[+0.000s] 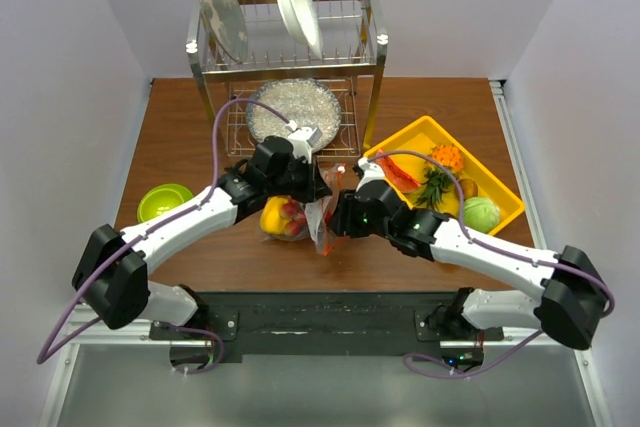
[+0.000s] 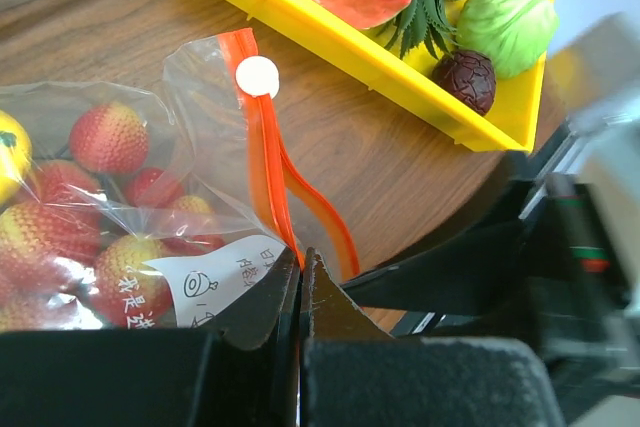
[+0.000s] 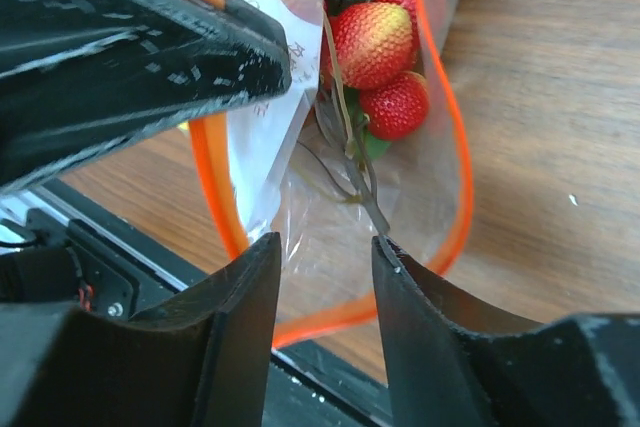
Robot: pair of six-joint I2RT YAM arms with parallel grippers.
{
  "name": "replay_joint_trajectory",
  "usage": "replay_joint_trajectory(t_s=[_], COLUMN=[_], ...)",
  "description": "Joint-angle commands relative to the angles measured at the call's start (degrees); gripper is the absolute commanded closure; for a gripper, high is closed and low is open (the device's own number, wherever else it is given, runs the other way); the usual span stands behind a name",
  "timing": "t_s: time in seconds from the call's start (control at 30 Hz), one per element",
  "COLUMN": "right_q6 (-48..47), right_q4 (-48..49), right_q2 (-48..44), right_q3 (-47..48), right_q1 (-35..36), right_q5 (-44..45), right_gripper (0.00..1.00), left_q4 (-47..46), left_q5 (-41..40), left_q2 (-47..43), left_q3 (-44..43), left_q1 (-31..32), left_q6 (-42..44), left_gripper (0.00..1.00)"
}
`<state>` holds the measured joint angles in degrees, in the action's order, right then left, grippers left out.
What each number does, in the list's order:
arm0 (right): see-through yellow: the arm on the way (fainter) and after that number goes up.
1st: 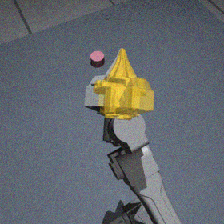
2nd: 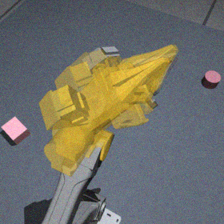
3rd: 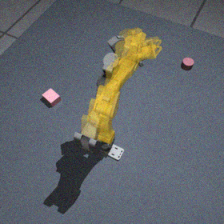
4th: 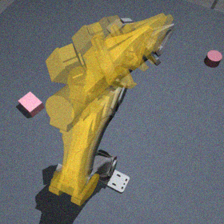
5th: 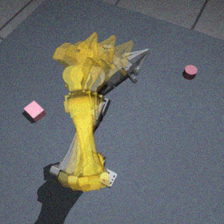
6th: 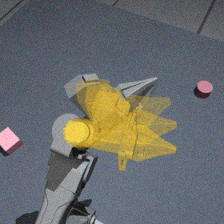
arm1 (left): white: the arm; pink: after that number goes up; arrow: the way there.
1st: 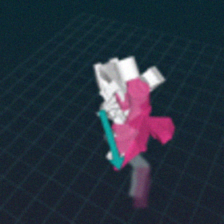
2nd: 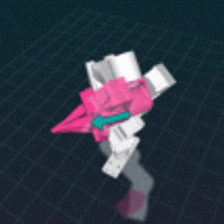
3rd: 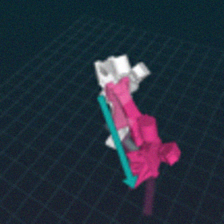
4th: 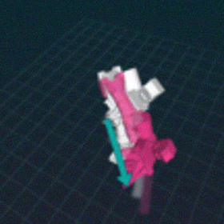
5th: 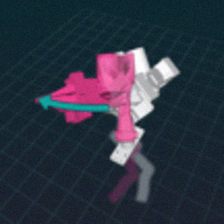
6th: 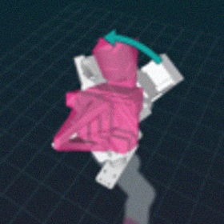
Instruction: Open the zip-top bag and remove the fake food
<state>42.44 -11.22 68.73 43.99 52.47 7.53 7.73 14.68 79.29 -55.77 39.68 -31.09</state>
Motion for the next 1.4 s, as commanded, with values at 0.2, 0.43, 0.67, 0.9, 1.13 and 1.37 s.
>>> replay_joint_trajectory(t_s=[0.2, 0.43, 0.67, 0.9, 1.13, 1.37], right_q6=[-4.55, -8.85, -9.39, -7.72, -9.03, -10.0], right_q4=[12.96, 21.5, 26.16, 21.25, 5.62, -7.73], right_q2=[8.43, 13.62, 16.44, 11.09, 5.89, 2.99], right_q3=[-3.55, -6.02, -6.72, -5.85, 1.71, 6.46], right_q1=[-0.52, -0.52, -0.53, -0.61, -0.61, -0.7], right_q5=[-4.1, -5.77, -6.82, -6.3, -3.31, 0.19], right_gripper=[0.59, 0.5, 0.63, 0.96, 1.0, 1.0], left_q4=[-4.04, -3.07, -3.07, -2.37, -4.82, -5.97], left_q5=[-1.84, -2.02, -2.37, -3.08, -0.7, -3.77], left_q2=[0.08, 0.17, -0.18, -1.06, -0.54, -2.03], left_q3=[-1.8, -2.15, -2.15, -1.45, 1.36, 2.94], left_q1=[1.36, 1.54, 1.45, 1.54, 1.54, 1.45], left_q6=[-1.96, -1.52, -1.6, -0.11, 0.6, 1.3], left_gripper=[1.0, 1.0, 1.0, 1.0, 1.0, 1.0])
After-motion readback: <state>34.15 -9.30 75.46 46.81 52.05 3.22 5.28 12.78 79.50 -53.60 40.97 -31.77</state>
